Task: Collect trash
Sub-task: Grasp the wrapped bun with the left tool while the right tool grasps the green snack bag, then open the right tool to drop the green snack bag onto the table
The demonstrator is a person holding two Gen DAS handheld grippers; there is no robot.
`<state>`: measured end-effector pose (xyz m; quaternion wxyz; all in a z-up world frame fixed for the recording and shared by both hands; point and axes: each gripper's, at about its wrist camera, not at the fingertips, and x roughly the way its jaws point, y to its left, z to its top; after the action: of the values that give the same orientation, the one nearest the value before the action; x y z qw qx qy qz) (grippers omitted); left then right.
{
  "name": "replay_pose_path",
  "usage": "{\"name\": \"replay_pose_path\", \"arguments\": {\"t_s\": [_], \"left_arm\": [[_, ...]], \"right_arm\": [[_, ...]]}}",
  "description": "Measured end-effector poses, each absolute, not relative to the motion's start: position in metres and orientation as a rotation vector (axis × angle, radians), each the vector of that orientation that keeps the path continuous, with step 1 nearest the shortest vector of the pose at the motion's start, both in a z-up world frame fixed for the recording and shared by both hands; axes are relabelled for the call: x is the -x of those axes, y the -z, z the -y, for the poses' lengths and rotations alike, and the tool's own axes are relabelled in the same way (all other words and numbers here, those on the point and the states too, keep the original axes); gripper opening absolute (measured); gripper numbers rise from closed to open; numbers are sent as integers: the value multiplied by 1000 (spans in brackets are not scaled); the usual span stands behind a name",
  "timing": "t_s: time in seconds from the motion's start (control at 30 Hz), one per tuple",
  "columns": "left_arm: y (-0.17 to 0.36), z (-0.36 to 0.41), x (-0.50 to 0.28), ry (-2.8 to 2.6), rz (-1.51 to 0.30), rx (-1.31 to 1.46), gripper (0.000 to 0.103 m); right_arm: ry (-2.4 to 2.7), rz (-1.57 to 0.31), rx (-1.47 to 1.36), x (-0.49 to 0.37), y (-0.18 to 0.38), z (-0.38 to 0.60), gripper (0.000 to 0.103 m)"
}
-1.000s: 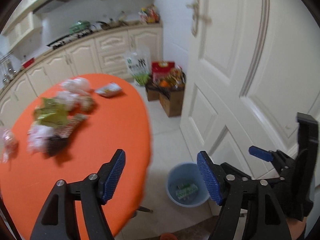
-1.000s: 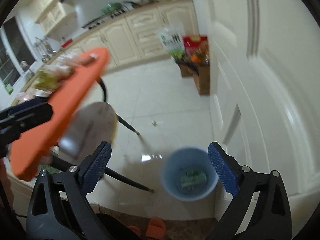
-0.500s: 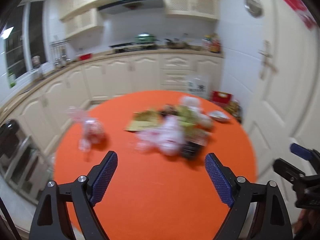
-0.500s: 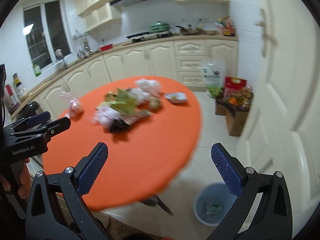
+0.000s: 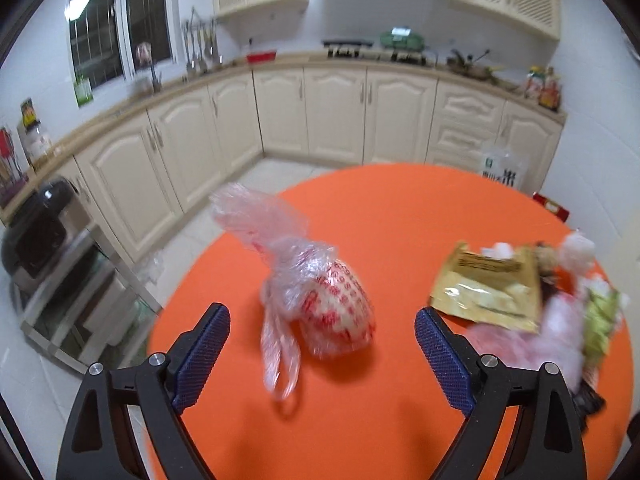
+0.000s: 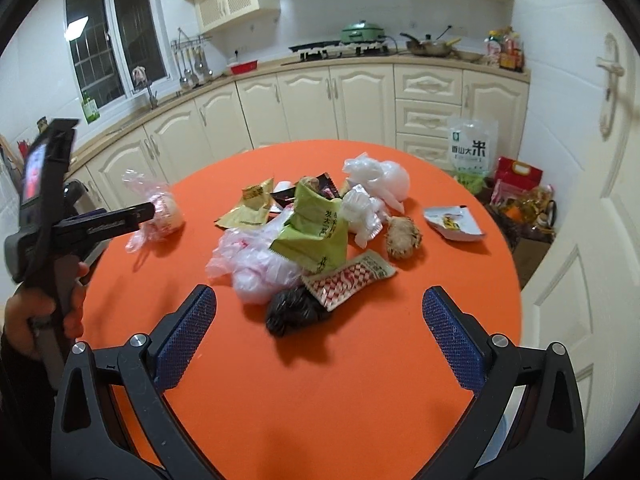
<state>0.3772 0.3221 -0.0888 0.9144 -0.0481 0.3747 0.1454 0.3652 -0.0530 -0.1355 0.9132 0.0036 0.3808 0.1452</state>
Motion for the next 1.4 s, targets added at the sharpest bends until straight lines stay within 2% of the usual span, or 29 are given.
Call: {"name": "replay_pose_path", "arguments": {"t_s": [0.17,0.27,0.4,0.57,0.63,0.67,0.73,0.77,0.8,0.97,1.07,1.4], "left_arm": [[101,-334,-393,-358,-824,55,88],[102,-331,-395,-348,-861,46,70],[93,-327,-381,-310,-843,18,60],[96,-333,-361,-265,-836,7,57],[104,-335,-385,-231,-842,23,57],[102,-338,-376,-217,-845,27,57],[97,-345,-350,-187,-839,37,57],[92,-353,-351,-178,-837,43,57],[88,-355,-335,-161,-830,48,57],[67,-368,-286,-110,-806,60,57],[50,-372,-242,-83,-773,55,57],[14,-364,-119,20,-718,34,57]], "right_arm": [[-297,-818,1,-388,152,50,103],[-308,-824,-5,-398,155,48,103],[-319,-812,-2,-407,153,42,103],[-334,-824,-23,-427,154,29,103],[-320,-820,-35,-435,155,27,103],[-316,-831,-47,-439,156,27,98],[-343,-866,-92,-445,162,29,72],[-343,-881,-97,-447,164,29,54],[-344,-894,-102,-446,168,31,47],[-357,-868,-124,-429,163,43,35],[-390,-849,-155,-413,153,54,33],[-476,-809,-241,-352,133,85,31]]}}
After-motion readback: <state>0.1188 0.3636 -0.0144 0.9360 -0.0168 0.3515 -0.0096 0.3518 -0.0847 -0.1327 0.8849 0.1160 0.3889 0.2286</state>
